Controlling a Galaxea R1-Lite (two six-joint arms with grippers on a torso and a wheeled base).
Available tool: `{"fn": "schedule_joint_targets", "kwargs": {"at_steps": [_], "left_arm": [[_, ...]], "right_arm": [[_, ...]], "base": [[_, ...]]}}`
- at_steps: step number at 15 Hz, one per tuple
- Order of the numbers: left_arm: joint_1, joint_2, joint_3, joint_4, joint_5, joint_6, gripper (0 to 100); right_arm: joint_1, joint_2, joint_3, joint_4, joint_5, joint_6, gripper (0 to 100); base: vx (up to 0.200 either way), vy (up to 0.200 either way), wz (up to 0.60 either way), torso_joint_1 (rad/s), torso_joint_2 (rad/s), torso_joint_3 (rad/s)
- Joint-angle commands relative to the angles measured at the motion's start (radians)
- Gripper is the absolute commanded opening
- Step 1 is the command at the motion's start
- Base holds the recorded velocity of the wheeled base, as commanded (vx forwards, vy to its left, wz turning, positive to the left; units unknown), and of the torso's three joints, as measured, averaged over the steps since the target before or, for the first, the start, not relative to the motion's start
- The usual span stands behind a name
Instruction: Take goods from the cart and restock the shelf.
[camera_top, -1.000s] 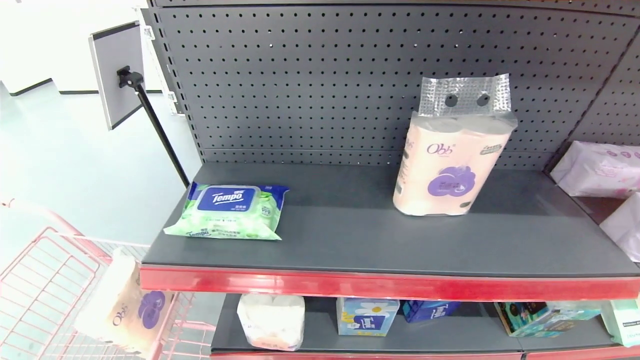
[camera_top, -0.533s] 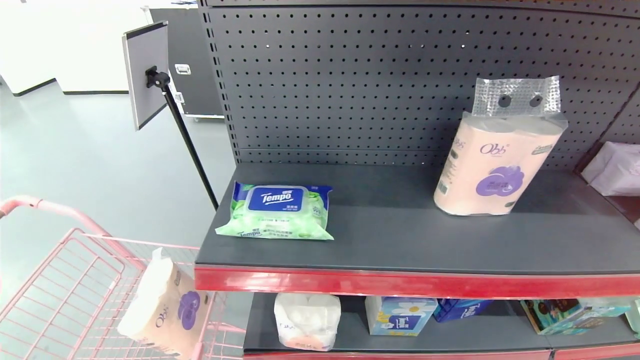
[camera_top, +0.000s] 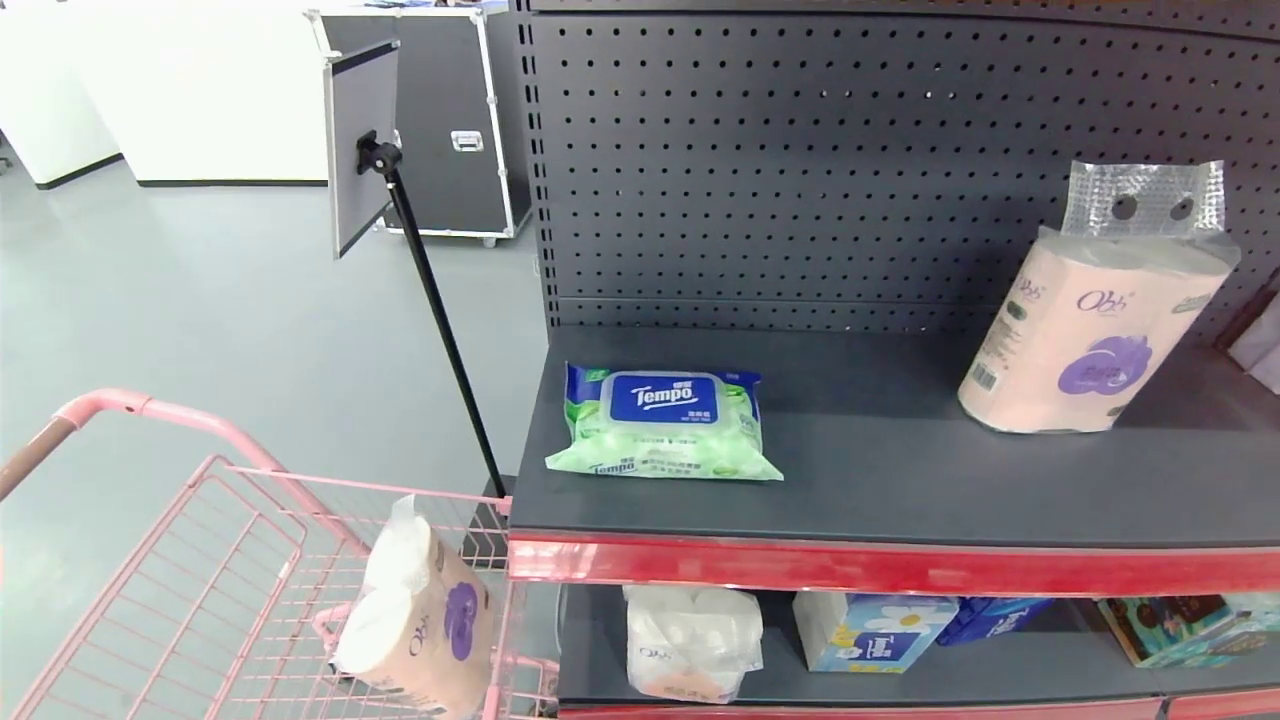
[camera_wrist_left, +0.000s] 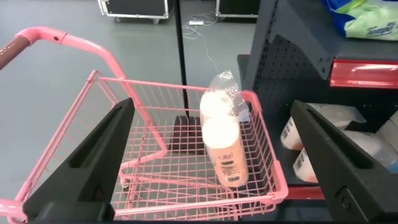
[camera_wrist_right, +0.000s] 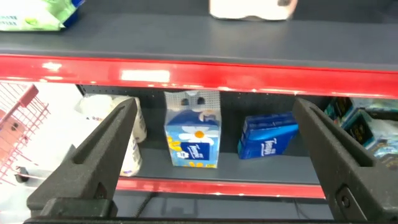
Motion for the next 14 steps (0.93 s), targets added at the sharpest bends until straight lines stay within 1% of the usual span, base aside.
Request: {"fn": "schedule_joint_targets", "kwargs": {"at_steps": [1,5,11,14], "left_arm": [[0.001,0.001,0.0,-0.001,0.0,-0.001,100],[0.001,0.001,0.0,-0.001,0.0,-0.001,100],[0.001,0.001,0.0,-0.001,0.0,-0.001,100],[0.001,0.001,0.002,-0.001,0.0,-0.001,100]], "right_arm": [[0.001,0.0,0.0,0.0,0.002,0.0,100],[0.001,0.0,0.0,0.0,0.002,0.0,100],[0.001,0.0,0.0,0.0,0.002,0.0,100],[0.001,0.0,0.0,0.0,0.002,-0.002,100]], "base": [[0.0,0.0,0.0,0.0,0.0,0.0],[0.0,0.0,0.0,0.0,0.0,0.0],[-0.2,0.0,0.0,0.001,0.0,0.0],[0.0,0.0,0.0,0.0,0.0,0.0]]}}
